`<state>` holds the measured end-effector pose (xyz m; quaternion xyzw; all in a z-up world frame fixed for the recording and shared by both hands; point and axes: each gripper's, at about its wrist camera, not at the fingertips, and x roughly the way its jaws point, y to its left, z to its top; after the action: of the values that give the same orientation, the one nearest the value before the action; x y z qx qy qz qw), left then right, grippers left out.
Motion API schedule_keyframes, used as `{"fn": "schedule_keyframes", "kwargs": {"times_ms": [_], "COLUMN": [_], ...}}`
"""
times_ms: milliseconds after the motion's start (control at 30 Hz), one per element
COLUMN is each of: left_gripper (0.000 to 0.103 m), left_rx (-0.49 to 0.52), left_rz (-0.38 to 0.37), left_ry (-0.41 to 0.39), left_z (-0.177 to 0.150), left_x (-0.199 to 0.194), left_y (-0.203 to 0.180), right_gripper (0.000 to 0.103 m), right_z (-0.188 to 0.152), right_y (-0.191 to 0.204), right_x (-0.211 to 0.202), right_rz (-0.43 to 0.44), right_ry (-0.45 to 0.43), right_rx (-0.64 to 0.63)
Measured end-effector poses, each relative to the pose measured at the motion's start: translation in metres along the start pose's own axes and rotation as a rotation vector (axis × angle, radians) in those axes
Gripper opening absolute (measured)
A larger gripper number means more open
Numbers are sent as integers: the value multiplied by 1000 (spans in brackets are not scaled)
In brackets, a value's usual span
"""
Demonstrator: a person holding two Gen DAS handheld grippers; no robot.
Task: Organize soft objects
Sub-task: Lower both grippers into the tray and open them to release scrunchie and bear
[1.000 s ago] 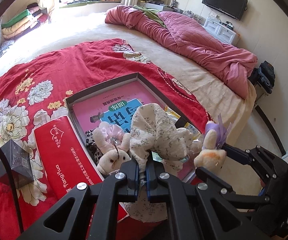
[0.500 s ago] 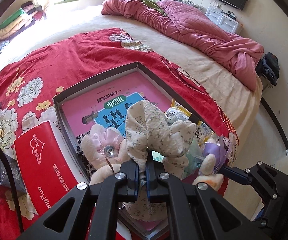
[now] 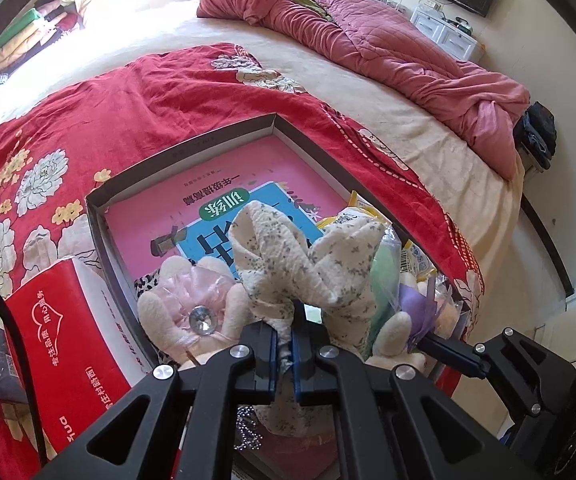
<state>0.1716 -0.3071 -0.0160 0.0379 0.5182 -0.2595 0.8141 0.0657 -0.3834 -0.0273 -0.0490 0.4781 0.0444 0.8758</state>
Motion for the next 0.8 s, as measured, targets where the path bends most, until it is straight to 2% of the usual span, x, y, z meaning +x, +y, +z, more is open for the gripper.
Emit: {"fn": "schedule_keyframes", "kwargs": {"times_ms": [433,800], "left_gripper": [5,6], "left_rx": [-20,-24], "left_rz": [-4,-43], "left_ry": [17,29], "left_z": [6,5], "left_x": [13,19], "left_y": [7,12], "right_gripper": [59,58], "right_z": [16,2], "right_y": [-2,-9], "right_x": [17,14], "right_rz": [-21,21], "right_ry": [-32,8], "right_rx": [-15,29]}}
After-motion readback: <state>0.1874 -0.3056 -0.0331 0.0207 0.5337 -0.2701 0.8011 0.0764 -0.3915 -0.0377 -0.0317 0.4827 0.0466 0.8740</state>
